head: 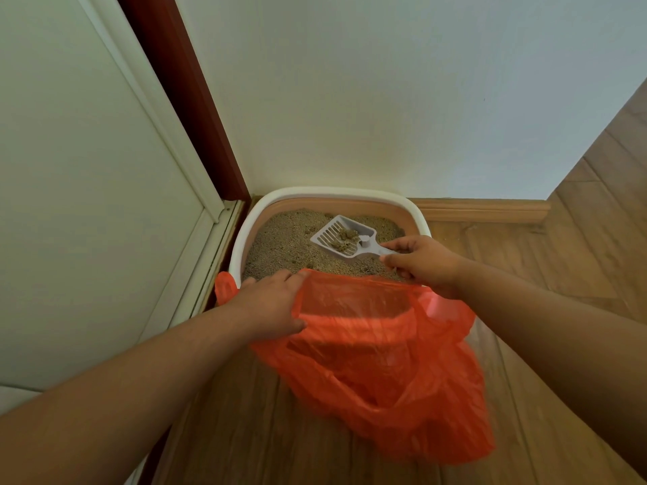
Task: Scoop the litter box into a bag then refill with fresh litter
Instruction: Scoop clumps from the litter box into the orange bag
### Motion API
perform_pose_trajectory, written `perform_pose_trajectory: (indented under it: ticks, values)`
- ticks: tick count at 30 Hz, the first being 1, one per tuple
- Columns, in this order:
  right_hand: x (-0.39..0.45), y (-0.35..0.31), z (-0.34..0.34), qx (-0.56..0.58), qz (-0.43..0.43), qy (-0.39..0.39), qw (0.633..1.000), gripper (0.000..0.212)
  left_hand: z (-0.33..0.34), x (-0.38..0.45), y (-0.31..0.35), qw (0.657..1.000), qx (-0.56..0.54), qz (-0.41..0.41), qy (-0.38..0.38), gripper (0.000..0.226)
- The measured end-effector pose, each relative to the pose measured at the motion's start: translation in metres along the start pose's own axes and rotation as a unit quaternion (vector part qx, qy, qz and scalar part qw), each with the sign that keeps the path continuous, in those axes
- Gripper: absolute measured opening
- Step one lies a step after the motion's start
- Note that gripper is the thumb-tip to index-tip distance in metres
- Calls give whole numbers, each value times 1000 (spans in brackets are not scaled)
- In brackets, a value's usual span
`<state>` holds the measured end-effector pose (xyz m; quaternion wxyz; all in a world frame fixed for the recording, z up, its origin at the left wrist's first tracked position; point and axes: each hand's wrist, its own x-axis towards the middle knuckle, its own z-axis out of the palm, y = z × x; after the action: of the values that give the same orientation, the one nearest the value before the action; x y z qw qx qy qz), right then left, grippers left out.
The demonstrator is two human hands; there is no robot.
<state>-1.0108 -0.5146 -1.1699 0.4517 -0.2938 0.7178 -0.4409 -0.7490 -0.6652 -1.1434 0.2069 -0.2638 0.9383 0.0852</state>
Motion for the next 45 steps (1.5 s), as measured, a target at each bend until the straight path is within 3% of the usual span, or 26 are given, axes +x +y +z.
perform_pose_trajectory:
  ticks: [9, 13, 21, 24, 28, 31, 37, 40, 45]
  values:
    - [-3, -7, -17, 28, -15, -31, 999, 27, 0, 1, -3, 1000, -10, -9, 4, 103]
    - [-11, -23, -29, 26, -15, -96, 995, 28, -1, 1, -6, 1000, -23, -22, -2, 103]
    - [-19, -43, -43, -121, 8, -217, 969, 29, -1, 0, -14, 994, -109, -26, 7, 99]
    - [-23, -58, -37, -295, -28, -234, 926, 28, -2, 0, -15, 992, -128, -11, 17, 91]
    - [-32, -87, -8, -524, -79, -252, 810, 27, -3, 2, -12, 990, -141, 1, 22, 88]
    - [-45, -109, 22, -611, -100, -269, 738, 32, -4, 3, -8, 991, -136, 6, 9, 92]
    - [-59, -122, 63, -708, -171, -272, 629, 20, -5, 4, -4, 986, -166, -7, 6, 101]
    - [-61, -125, 68, -726, -166, -281, 605, 8, -8, 3, -2, 983, -184, -19, -4, 103]
    - [-61, -126, 60, -703, -160, -280, 633, 22, -11, 1, 0, 978, -204, -31, -11, 101]
